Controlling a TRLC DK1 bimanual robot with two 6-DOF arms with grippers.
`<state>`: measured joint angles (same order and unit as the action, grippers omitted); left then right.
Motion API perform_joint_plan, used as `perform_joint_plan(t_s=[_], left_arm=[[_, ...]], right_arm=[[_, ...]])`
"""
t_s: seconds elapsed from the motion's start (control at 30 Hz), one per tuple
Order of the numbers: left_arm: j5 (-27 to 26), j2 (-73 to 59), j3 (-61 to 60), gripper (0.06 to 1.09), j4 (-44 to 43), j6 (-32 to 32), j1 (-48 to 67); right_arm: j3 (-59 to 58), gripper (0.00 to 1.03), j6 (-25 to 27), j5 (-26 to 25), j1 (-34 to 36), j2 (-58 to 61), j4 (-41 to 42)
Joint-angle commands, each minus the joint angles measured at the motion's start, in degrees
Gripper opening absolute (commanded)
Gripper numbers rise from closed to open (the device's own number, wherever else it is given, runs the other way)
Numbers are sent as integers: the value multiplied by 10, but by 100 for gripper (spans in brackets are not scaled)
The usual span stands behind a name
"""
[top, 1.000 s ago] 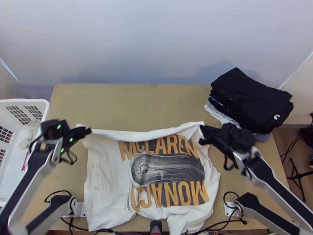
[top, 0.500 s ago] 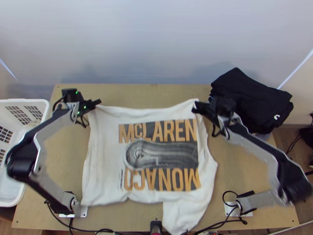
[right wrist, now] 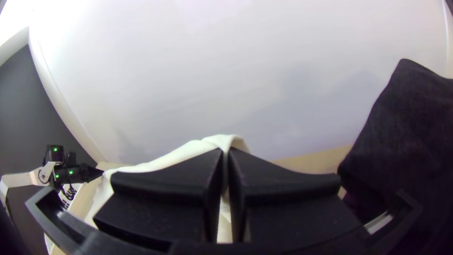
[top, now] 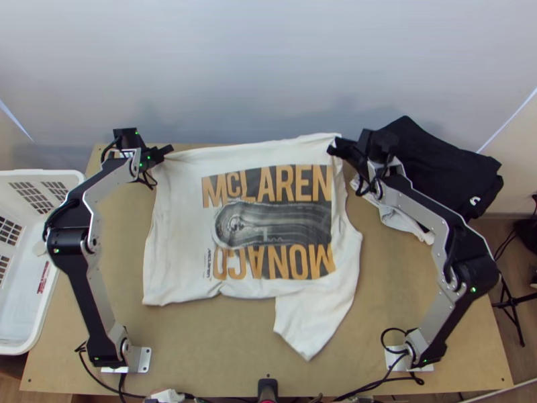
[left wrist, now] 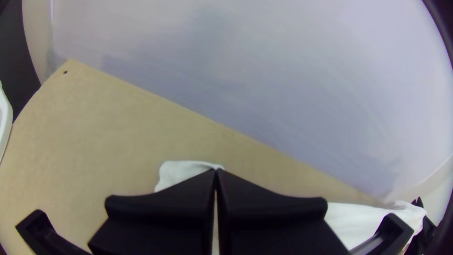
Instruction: Fold the t-shirt
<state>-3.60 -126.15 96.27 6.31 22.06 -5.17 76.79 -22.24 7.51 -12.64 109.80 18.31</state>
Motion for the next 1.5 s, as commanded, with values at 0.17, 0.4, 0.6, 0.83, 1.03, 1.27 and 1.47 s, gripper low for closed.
perform_joint_plan(t_s=[0.17, 0.4, 0.6, 0.83, 1.03, 1.27, 1.47], left_arm=[[31, 27, 57, 105, 8, 16, 8], [26, 171, -34, 104, 26, 20, 2], [22, 288, -124, 104, 114, -2, 2], [22, 376, -233, 104, 117, -53, -11], [22, 417, -258, 104, 129, -49, 1], [25, 448, -275, 104, 136, -40, 11], [26, 479, -301, 104, 136, -38, 14]], right_arm=[[83, 82, -13, -34, 11, -16, -65], [72, 95, -125, -34, 10, -182, -354], [-96, 98, -211, -21, -26, -385, -586], [-277, 84, -313, 62, -26, -615, -714], [-343, 84, -333, 88, -64, -665, -829], [-429, 68, -277, 95, -69, -671, -795], [-476, 52, -253, 96, -72, -670, -713]])
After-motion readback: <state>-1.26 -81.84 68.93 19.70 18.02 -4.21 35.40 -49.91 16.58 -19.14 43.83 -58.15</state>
